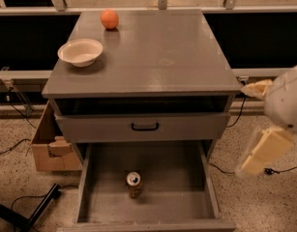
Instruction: Pick orange can from middle drawer and place on counter
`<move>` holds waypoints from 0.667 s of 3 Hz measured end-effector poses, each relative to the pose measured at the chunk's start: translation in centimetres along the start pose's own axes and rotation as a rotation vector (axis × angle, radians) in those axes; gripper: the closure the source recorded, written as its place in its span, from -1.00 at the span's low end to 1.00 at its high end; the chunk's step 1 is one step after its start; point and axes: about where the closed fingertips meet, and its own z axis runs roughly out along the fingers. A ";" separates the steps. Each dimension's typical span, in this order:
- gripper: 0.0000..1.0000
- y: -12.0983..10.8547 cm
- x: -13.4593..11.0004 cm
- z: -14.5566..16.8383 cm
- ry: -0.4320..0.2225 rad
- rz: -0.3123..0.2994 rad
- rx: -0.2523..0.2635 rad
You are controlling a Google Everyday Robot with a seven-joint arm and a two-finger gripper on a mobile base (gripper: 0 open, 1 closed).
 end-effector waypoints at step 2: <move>-1.00 8.0 2.1 13.2 -0.368 0.107 -0.022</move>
Offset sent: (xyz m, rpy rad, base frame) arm 0.0324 0.0503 -0.1757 0.5376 -0.5306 -0.0747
